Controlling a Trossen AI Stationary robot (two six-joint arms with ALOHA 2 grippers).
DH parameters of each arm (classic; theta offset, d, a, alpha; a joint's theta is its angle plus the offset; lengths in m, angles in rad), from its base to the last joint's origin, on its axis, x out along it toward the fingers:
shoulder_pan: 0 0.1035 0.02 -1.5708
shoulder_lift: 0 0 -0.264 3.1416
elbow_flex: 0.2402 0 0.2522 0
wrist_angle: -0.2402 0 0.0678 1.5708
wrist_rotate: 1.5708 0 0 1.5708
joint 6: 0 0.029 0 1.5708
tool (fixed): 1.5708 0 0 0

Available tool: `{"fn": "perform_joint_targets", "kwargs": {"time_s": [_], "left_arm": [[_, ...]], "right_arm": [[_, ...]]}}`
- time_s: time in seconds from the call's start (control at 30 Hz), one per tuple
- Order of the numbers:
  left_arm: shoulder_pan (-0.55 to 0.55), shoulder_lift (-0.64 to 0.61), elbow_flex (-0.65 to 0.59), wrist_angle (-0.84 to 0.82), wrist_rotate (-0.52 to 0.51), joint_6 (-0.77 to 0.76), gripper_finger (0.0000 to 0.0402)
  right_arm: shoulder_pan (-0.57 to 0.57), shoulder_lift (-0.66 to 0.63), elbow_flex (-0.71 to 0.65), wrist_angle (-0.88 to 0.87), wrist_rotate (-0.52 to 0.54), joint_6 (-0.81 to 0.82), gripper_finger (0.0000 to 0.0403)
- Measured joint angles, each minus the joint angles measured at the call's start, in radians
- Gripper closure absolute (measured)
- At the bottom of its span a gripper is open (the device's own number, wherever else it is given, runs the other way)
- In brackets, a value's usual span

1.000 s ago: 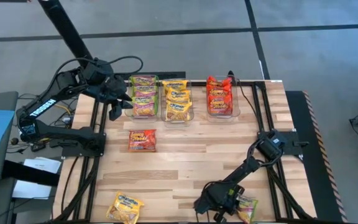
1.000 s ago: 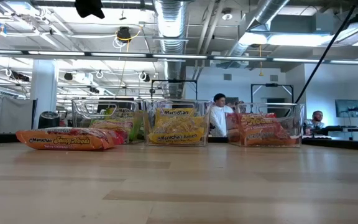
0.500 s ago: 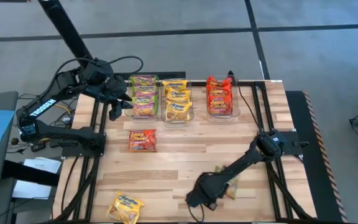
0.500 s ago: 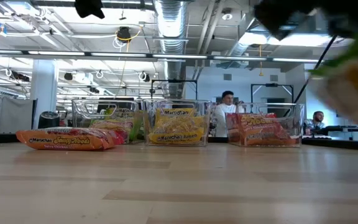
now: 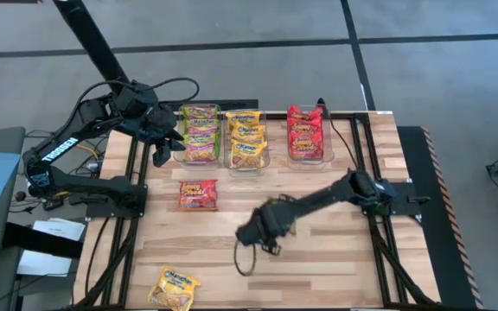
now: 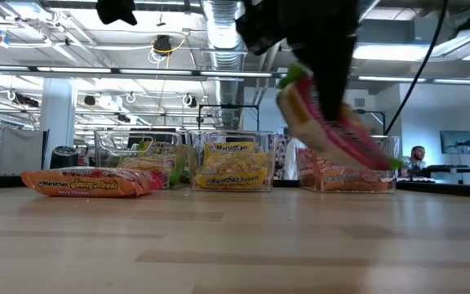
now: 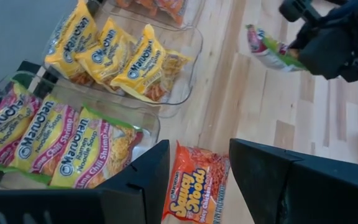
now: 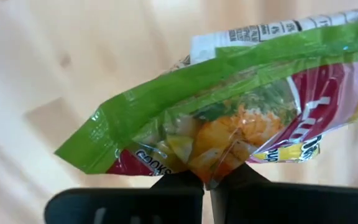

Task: Sort Maruchan noodles
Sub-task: Put the green noodle pack into the left transparent bin

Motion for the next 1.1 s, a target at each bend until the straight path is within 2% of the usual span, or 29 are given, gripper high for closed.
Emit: {"fn": "perform_joint_targets", "kwargs": {"time_s": [0.23, 0.4, 0.57, 0.7, 0.83, 0.93, 1.1], "left_arm": [[0.000, 0.000, 0.000, 0.000, -0.015, -0.039, 0.0248], [0.000, 0.006, 0.000, 0.000, -0.018, -0.061, 0.0245], [0.002, 0.039, 0.000, -0.004, -0.110, -0.118, 0.0223], [0.003, 0.089, 0.000, 0.019, -0.202, -0.212, 0.0207], [0.008, 0.124, 0.000, 0.045, -0.188, -0.299, 0.0206], [0.010, 0.149, 0.000, 0.102, -0.165, -0.392, 0.0207], [0.017, 0.183, 0.000, 0.203, -0.161, -0.559, 0.0207]], "right_arm": [[-0.109, 0.000, 0.075, 0.000, 0.143, -0.296, 0.0388], [-0.169, 0.000, 0.182, 0.000, 0.253, -0.487, 0.0388], [-0.230, 0.000, 0.290, 0.038, 0.338, -0.733, 0.0388], [-0.276, -0.005, 0.337, 0.094, 0.378, -0.909, 0.0388], [-0.312, -0.018, 0.329, 0.111, 0.392, -1.037, 0.0388], [-0.322, -0.020, 0.331, 0.119, 0.449, -1.134, 0.0388], [-0.333, -0.018, 0.331, 0.176, 0.487, -1.220, 0.0388]]}}
